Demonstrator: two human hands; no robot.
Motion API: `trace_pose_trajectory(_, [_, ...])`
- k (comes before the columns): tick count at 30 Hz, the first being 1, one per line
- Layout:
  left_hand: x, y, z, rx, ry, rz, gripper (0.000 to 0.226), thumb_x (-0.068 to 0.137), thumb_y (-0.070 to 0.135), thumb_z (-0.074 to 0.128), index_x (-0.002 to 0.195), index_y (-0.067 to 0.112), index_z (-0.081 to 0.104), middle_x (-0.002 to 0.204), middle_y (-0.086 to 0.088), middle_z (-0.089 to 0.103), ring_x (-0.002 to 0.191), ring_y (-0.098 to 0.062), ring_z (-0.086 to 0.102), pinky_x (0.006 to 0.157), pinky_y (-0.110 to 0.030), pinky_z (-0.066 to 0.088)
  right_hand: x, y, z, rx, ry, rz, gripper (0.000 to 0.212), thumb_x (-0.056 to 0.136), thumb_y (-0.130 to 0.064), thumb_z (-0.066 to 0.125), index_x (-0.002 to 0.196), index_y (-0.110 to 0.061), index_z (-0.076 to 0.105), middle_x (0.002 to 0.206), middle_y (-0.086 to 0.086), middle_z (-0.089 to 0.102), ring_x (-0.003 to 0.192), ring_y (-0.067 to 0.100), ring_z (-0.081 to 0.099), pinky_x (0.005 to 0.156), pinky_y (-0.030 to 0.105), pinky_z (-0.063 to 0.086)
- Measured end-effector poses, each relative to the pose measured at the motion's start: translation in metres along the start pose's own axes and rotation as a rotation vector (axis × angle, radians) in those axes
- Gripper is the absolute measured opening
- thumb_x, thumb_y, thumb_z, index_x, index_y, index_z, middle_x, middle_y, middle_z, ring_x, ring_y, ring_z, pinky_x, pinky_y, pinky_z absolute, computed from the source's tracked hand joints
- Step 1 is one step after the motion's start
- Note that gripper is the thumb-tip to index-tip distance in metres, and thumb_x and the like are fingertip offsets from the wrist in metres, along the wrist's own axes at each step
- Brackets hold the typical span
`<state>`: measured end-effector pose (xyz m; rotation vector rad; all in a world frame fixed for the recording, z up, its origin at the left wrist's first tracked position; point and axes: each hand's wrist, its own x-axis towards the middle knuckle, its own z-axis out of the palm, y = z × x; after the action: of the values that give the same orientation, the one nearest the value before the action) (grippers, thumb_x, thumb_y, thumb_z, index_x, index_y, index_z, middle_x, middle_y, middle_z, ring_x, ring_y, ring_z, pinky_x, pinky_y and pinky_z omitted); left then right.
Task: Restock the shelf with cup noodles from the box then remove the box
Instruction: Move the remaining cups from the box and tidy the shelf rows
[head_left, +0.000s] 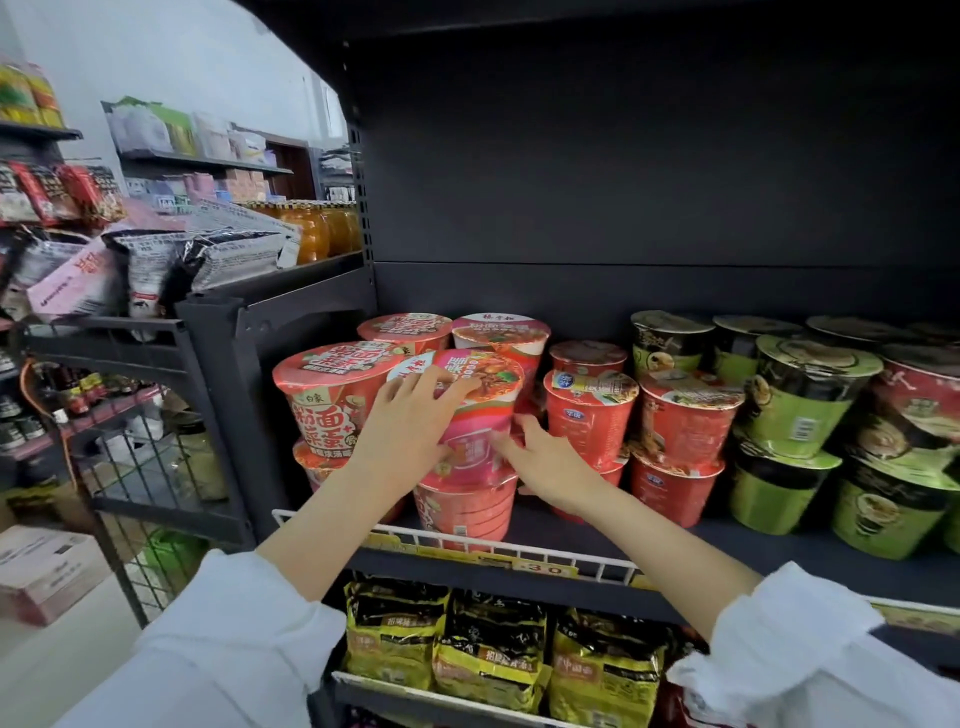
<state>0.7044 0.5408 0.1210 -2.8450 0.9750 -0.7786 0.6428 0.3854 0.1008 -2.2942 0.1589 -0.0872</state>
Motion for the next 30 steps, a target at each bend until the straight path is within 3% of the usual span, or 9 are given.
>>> trace_pose_trajectory(3, [0.002, 0.005, -0.008, -0.070, -0.025, -0.033, 0.074, 0.079, 0.032, 0.072, 0.139, 0.034, 0.030, 0.139, 0.001, 0.036, 0.131, -0.022, 0.038, 0.110, -0.038, 0.030, 0.009, 0.004, -0.023, -0.068, 0.033, -0.055, 0.033, 0.097, -0.023, 0.041, 0.123, -0.010, 0.055, 0.109, 0.008, 0.064, 0.095, 0.025, 0.065, 0.081, 0.037, 0.056])
trace_pose_trajectory(7, [0.009, 0.021, -0.016, -0.064, -0.027, -0.152, 0.059, 0.079, 0.060, 0.055, 0.126, 0.027, 0.044, 0.130, 0.000, 0.043, 0.126, -0.022, 0.042, 0.109, -0.041, 0.031, 0.041, 0.020, -0.066, -0.440, 0.384, -0.268, 0.029, 0.091, -0.015, 0.046, 0.114, -0.011, 0.064, 0.113, 0.011, 0.063, 0.108, 0.028, 0.055, 0.090, 0.038, 0.047])
trace_pose_trajectory(10, [0.017, 0.049, -0.009, 0.009, 0.197, -0.144, 0.046, 0.083, 0.053, 0.048, 0.108, 0.015, 0.057, 0.114, -0.005, 0.056, 0.111, -0.026, 0.053, 0.096, -0.041, 0.042, 0.062, 0.033, -0.086, -0.675, 0.235, -0.267, 0.040, 0.092, -0.032, 0.051, 0.129, -0.016, 0.053, 0.130, 0.010, 0.050, 0.123, 0.029, 0.043, 0.098, 0.040, 0.043])
trace_pose_trajectory(13, [0.030, 0.079, 0.010, 0.052, 0.359, 0.137, 0.031, 0.080, 0.027, 0.043, 0.093, 0.009, 0.065, 0.096, -0.007, 0.065, 0.092, -0.027, 0.061, 0.085, -0.037, 0.050, 0.073, 0.040, -0.097, -0.700, 0.048, -0.266, 0.038, 0.091, -0.040, 0.049, 0.124, -0.023, 0.056, 0.125, 0.008, 0.056, 0.116, 0.029, 0.053, 0.089, 0.039, 0.046])
trace_pose_trajectory(15, [0.039, 0.097, 0.024, 0.161, 0.269, 0.341, 0.026, 0.075, 0.016, 0.049, 0.084, 0.006, 0.070, 0.087, -0.006, 0.067, 0.083, -0.025, 0.062, 0.080, -0.036, 0.051, 0.079, 0.042, -0.106, -0.741, 0.003, -0.331, 0.034, 0.088, -0.038, 0.052, 0.116, -0.021, 0.060, 0.117, 0.009, 0.060, 0.108, 0.030, 0.057, 0.080, 0.037, 0.046])
trace_pose_trajectory(17, [0.046, 0.113, 0.039, 0.187, 0.051, 0.348, 0.019, 0.073, 0.007, 0.057, 0.084, 0.002, 0.071, 0.089, -0.010, 0.066, 0.086, -0.027, 0.060, 0.079, -0.036, 0.052, 0.082, 0.040, -0.117, -0.777, -0.054, -0.362, 0.032, 0.083, -0.035, 0.056, 0.111, -0.019, 0.059, 0.113, 0.009, 0.060, 0.103, 0.029, 0.058, 0.078, 0.036, 0.047])
trace_pose_trajectory(22, [0.069, 0.120, 0.079, 0.002, -0.423, -0.156, 0.034, 0.094, 0.003, 0.036, 0.125, -0.007, 0.046, 0.131, -0.021, 0.044, 0.125, -0.036, 0.038, 0.109, -0.040, 0.031, 0.082, 0.043, -0.137, -0.739, -0.184, -0.414, 0.022, 0.083, -0.031, 0.060, 0.100, -0.019, 0.053, 0.099, 0.001, 0.056, 0.086, 0.020, 0.052, 0.067, 0.029, 0.040])
trace_pose_trajectory(26, [0.088, 0.125, 0.088, -0.115, -0.434, -0.340, 0.044, 0.096, 0.007, 0.034, 0.138, -0.008, 0.031, 0.144, -0.025, 0.031, 0.130, -0.039, 0.031, 0.112, -0.041, 0.023, 0.082, 0.043, -0.135, -0.740, -0.192, -0.490, 0.033, 0.086, -0.036, 0.058, 0.112, -0.015, 0.056, 0.101, 0.000, 0.056, 0.097, 0.022, 0.055, 0.075, 0.031, 0.042])
trace_pose_trajectory(30, [0.100, 0.123, 0.097, -0.137, -0.470, -0.404, 0.065, 0.096, 0.013, 0.041, 0.149, 0.000, 0.005, 0.153, -0.023, 0.012, 0.142, -0.036, 0.013, 0.117, -0.042, 0.018, 0.086, 0.043, -0.131, -0.753, -0.192, -0.558, 0.025, 0.086, -0.042, 0.059, 0.098, -0.019, 0.056, 0.089, -0.005, 0.048, 0.095, 0.021, 0.054, 0.078, 0.036, 0.047])
